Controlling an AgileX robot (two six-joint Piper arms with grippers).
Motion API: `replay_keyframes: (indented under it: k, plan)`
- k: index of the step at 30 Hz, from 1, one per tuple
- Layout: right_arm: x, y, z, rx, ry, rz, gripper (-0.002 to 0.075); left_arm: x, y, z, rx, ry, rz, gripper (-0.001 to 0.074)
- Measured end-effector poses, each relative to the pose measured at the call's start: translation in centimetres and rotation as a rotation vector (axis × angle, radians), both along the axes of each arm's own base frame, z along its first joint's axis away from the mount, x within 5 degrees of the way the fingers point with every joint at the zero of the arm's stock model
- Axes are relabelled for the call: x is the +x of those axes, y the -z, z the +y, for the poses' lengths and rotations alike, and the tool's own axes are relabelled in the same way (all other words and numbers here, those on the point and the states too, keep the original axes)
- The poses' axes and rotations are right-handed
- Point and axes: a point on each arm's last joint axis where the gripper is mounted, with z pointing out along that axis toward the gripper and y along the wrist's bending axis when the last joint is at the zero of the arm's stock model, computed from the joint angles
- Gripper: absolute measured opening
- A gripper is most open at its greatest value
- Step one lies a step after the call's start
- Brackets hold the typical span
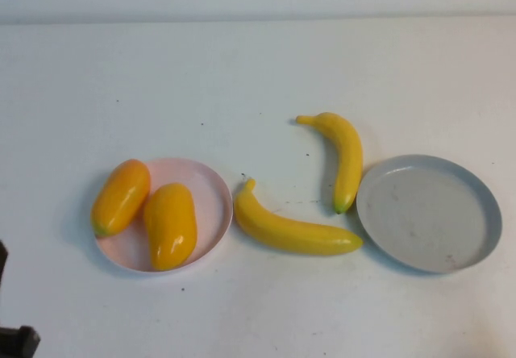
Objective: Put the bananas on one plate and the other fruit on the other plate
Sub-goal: Put another type of fruit in the right plate
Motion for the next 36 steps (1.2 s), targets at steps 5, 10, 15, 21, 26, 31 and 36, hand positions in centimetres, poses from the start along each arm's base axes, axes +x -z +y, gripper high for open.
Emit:
replay_keyframes:
  k: [5, 10, 15, 21, 26, 31, 36]
  plan:
    - [0.0, 0.0, 0.0, 0.000, 0.000, 0.000, -0.0017, -1.9, 1.6, 1.1, -0.008, -0.087, -0.049, 0.0000]
    - [0.0, 0.0, 0.0, 0.000, 0.000, 0.000, -0.0017, -3.0, 2.1, 1.1, 0.013, -0.082, -0.030, 0.0000]
    - [0.0, 0.0, 0.0, 0.000, 0.000, 0.000, -0.0017, -3.9, 3.2, 1.1, 0.045, -0.063, 0.053, 0.0000]
    - [0.0, 0.0, 0.0, 0.000, 0.000, 0.002, -0.0017, -4.3, 4.6, 1.0, 0.073, -0.047, 0.199, 0.0000]
    - [0.0, 0.0, 0.0, 0.000, 0.000, 0.002, -0.0017, -4.4, 4.9, 1.0, 0.087, -0.046, 0.229, 0.0000]
    - [0.0, 0.0, 0.0, 0.000, 0.000, 0.002, -0.0017, -4.4, 4.9, 1.0, 0.087, -0.046, 0.228, 0.0000]
    - [0.0, 0.0, 0.0, 0.000, 0.000, 0.002, -0.0017, -4.4, 4.9, 1.1, 0.089, -0.046, 0.226, 0.0000]
